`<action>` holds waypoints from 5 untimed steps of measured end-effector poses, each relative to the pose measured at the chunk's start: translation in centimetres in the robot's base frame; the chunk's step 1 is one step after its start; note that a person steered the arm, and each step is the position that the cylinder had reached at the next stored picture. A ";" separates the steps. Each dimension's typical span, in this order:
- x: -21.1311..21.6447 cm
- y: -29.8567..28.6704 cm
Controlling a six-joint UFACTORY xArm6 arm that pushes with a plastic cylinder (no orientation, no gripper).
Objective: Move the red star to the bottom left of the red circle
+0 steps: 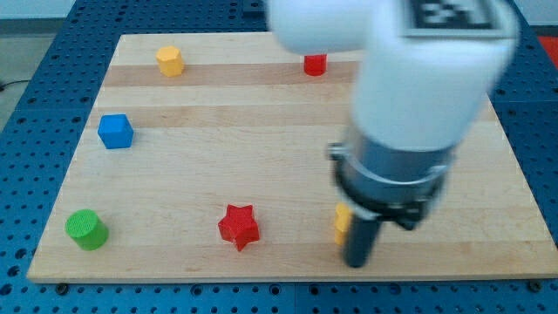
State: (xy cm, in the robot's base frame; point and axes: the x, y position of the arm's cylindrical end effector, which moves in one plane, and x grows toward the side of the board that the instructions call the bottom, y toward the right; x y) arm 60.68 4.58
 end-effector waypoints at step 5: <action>-5.8 -13.0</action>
State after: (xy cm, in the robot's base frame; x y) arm 54.84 -8.47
